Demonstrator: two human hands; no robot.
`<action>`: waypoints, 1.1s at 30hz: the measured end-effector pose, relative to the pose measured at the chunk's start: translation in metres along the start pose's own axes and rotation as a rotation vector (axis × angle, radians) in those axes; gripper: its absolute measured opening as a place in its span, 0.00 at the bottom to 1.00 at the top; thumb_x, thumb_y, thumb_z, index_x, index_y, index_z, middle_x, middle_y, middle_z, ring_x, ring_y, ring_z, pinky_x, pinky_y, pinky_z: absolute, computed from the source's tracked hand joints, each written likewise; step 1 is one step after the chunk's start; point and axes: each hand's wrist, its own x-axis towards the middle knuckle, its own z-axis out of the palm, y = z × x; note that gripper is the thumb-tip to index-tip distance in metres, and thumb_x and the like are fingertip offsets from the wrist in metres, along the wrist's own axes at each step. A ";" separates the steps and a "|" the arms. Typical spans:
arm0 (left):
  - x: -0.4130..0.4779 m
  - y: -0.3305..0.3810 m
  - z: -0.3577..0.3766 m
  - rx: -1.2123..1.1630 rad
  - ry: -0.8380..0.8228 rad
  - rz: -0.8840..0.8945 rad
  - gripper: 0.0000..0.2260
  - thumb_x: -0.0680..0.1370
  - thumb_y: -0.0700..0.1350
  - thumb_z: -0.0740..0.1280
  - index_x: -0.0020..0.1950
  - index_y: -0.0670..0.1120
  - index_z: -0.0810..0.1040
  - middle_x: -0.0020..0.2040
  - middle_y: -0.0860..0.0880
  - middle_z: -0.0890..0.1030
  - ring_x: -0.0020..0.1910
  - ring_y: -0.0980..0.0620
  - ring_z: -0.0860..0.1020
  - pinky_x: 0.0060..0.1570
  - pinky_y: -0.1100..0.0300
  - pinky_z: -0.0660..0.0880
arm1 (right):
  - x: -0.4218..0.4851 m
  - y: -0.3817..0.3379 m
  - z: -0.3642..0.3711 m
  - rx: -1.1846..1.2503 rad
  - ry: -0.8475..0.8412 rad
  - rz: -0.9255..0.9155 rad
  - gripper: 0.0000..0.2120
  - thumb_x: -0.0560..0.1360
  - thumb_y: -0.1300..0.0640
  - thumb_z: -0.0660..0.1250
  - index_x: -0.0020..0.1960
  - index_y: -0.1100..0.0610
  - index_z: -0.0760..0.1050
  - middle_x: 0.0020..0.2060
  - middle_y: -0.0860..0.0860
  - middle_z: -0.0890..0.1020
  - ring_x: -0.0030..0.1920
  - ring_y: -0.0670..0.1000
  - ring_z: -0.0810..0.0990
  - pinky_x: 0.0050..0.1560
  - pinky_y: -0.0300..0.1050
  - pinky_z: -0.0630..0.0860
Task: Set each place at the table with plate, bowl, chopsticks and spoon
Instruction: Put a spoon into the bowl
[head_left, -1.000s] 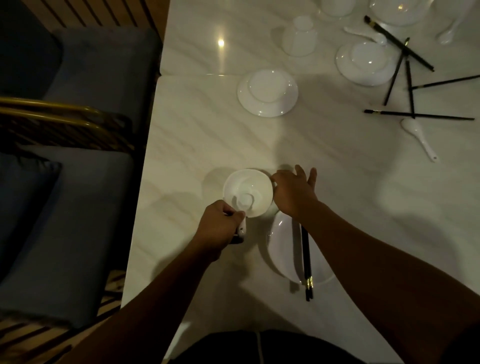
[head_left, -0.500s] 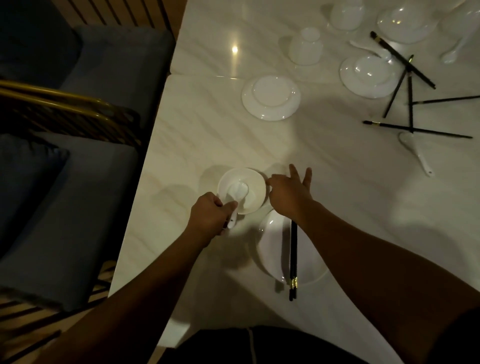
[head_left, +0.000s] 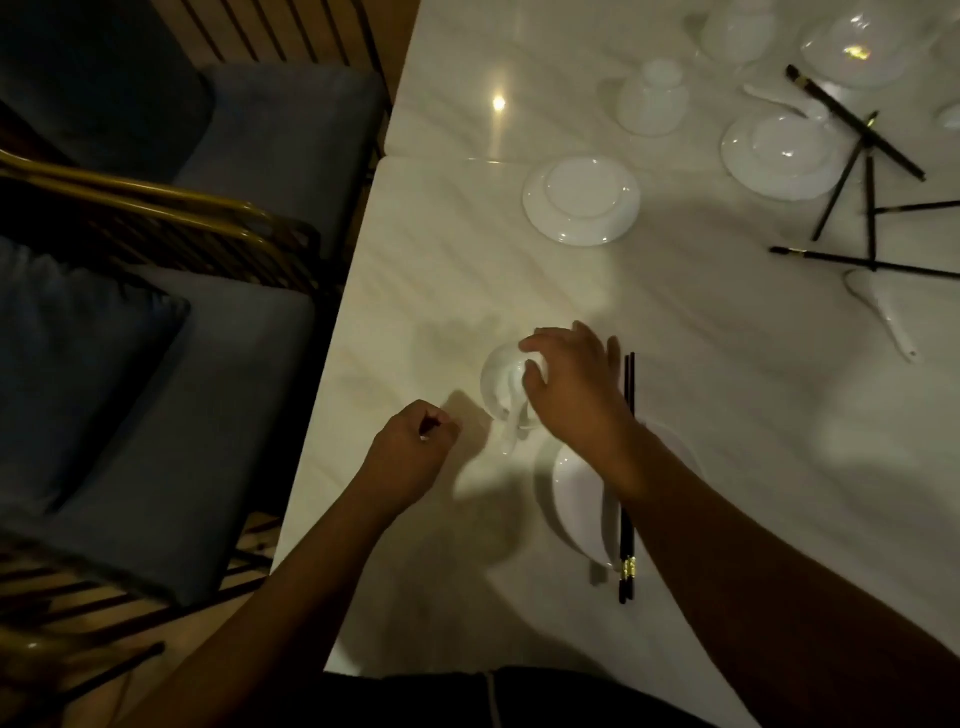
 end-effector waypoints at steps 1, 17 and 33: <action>0.002 -0.004 -0.008 0.025 0.003 0.023 0.08 0.77 0.50 0.64 0.48 0.46 0.77 0.47 0.50 0.80 0.50 0.50 0.78 0.53 0.54 0.74 | -0.002 -0.014 0.006 0.009 0.004 -0.051 0.14 0.77 0.53 0.61 0.62 0.48 0.76 0.66 0.46 0.74 0.73 0.53 0.62 0.75 0.61 0.49; 0.096 -0.069 -0.192 0.336 -0.330 0.350 0.07 0.79 0.48 0.62 0.54 0.46 0.75 0.47 0.52 0.78 0.45 0.55 0.76 0.41 0.65 0.70 | -0.002 -0.189 0.141 0.120 0.023 0.289 0.14 0.78 0.50 0.60 0.61 0.51 0.75 0.55 0.51 0.79 0.54 0.52 0.78 0.56 0.48 0.74; 0.128 -0.009 -0.155 0.624 -0.571 0.673 0.09 0.77 0.53 0.65 0.53 0.49 0.75 0.51 0.54 0.78 0.50 0.53 0.77 0.46 0.62 0.70 | -0.029 -0.186 0.142 0.401 0.256 0.638 0.18 0.76 0.51 0.65 0.65 0.52 0.71 0.57 0.50 0.80 0.55 0.49 0.78 0.54 0.41 0.73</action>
